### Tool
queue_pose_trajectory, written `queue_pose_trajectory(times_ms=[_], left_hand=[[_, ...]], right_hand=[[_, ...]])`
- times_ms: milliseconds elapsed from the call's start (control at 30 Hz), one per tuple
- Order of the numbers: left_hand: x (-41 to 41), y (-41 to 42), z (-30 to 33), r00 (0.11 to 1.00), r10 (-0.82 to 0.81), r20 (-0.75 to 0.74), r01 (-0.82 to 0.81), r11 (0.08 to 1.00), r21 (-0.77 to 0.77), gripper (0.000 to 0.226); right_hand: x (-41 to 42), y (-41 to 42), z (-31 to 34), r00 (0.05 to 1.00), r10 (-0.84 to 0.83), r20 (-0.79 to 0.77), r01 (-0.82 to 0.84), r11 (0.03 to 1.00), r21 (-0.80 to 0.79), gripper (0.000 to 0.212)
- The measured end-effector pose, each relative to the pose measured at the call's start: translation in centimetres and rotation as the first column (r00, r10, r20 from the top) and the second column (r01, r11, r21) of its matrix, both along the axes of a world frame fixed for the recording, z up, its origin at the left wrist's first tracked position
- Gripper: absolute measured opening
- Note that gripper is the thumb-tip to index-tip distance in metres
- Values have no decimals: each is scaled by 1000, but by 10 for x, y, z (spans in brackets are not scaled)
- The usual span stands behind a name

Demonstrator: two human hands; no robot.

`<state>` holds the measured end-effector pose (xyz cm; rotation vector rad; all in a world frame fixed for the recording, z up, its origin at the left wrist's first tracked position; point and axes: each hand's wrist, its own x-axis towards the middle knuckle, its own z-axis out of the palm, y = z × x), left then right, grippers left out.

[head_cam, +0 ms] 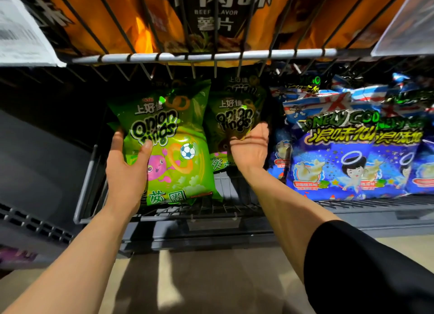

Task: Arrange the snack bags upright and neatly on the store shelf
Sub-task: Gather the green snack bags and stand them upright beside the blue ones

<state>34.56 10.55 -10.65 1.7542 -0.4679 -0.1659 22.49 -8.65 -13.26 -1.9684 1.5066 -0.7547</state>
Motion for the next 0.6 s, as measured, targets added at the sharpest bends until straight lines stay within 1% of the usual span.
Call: queue_pose_trajectory(times_ms=[33, 133, 200, 233, 300, 333, 433, 467, 567, 600], left_hand=[[2, 1, -1, 1000, 6, 3, -6, 1000, -3, 65], [1, 1, -1, 1000, 3, 7, -3, 1000, -6, 65], [0, -3, -2, 1000, -18, 21, 18, 1000, -15, 61], [-1, -5, -2, 999, -24, 22, 25, 1000, -18, 64], [-2, -9, -5, 999, -37, 13, 37, 999, -13, 69], [-2, -10, -5, 999, -40, 2, 40, 999, -16, 71], [3, -12, -6, 998, -24, -54, 21, 999, -45, 82], [4, -13, -5, 997, -22, -77, 18, 999, -52, 83], [0, -14, -2, 991, -32, -126, 23, 997, -69, 77], [-4, -14, 1, 990, -28, -138, 19, 998, -66, 73]], right_hand=[[1, 0, -1, 999, 28, -39, -27, 999, 25, 73], [1, -4, 0, 989, 126, -81, -118, 989, 93, 55], [-1, -7, 4, 972, 165, -169, -156, 986, 66, 53], [0, -10, 5, 965, 170, -201, -162, 985, 56, 54], [-3, -11, 6, 974, 155, -168, -144, 987, 75, 54], [-5, -11, 5, 979, 145, -142, -135, 988, 78, 48], [-10, -12, 4, 998, 52, 19, -53, 997, 56, 7], [-12, -12, 8, 998, 44, 50, -46, 998, 48, 7], [-22, -7, 19, 990, 75, 116, -76, 997, 4, 30], [-27, -2, 24, 985, 96, 142, -96, 995, -4, 29]])
